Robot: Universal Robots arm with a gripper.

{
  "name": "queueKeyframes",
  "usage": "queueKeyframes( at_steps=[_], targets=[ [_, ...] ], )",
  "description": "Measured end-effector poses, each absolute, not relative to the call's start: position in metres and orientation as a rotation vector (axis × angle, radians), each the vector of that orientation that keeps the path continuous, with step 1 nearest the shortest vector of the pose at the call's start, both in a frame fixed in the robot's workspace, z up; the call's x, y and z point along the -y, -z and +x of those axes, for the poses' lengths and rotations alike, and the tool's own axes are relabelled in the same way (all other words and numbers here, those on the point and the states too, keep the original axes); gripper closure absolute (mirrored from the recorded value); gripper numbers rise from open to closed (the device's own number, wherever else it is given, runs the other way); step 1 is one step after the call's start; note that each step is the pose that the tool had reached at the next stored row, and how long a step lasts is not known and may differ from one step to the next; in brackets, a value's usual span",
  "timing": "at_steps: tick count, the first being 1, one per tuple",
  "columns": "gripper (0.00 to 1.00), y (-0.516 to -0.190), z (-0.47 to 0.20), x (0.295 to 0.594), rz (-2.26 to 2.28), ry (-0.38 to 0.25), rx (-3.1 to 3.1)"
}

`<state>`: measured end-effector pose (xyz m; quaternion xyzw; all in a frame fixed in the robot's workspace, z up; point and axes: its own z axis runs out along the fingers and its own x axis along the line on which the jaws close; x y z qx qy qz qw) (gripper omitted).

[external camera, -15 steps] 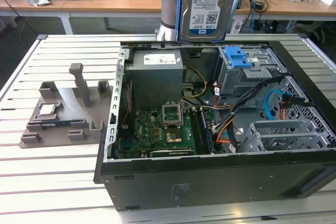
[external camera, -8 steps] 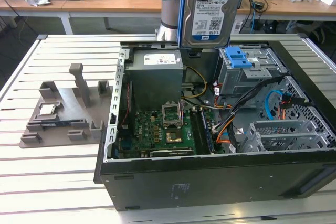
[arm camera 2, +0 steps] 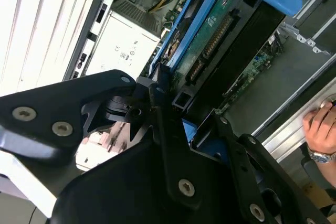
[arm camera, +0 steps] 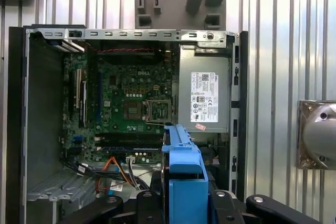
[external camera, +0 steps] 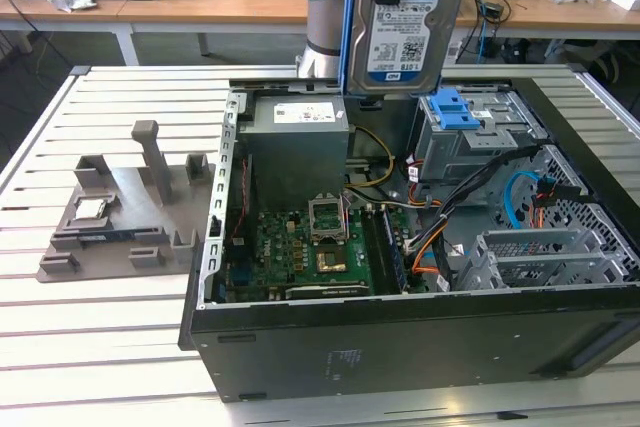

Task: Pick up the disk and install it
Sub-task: 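Pick up the disk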

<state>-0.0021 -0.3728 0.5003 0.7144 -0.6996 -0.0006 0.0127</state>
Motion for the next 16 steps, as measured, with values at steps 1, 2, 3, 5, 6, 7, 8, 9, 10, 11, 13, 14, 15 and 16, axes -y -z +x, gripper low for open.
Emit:
queueKeyframes(
  at_steps=[1,2,3,5,6,7,8,9,10,11,13,14,15,16],
  targets=[
    [0.64,-0.5,-0.002,0.374,2.226,0.002,2.18],
    [0.64,-0.5,-0.002,0.375,2.226,0.002,2.18],
    [0.64,-0.5,-0.002,0.376,2.226,0.002,2.18],
    [0.64,-0.5,-0.002,0.379,2.226,0.002,2.18],
    [0.64,-0.5,-0.002,0.38,2.226,0.002,2.18],
    [0.64,-0.5,-0.002,0.381,2.226,0.002,2.18],
    [0.64,-0.5,-0.002,0.383,2.226,0.002,2.18],
    [0.64,-0.5,-0.001,0.385,2.226,0.002,2.181],
    [0.64,-0.5,-0.001,0.386,2.226,0.002,2.18],
    [0.64,-0.5,-0.001,0.387,2.226,0.002,2.18],
    [0.64,-0.5,-0.001,0.39,2.226,0.002,2.18],
    [0.64,-0.5,-0.001,0.392,2.226,0.002,2.18],
    [0.64,-0.5,-0.001,0.394,2.226,0.002,2.181],
    [0.64,-0.5,-0.001,0.395,2.226,0.002,2.18]
  ],
)
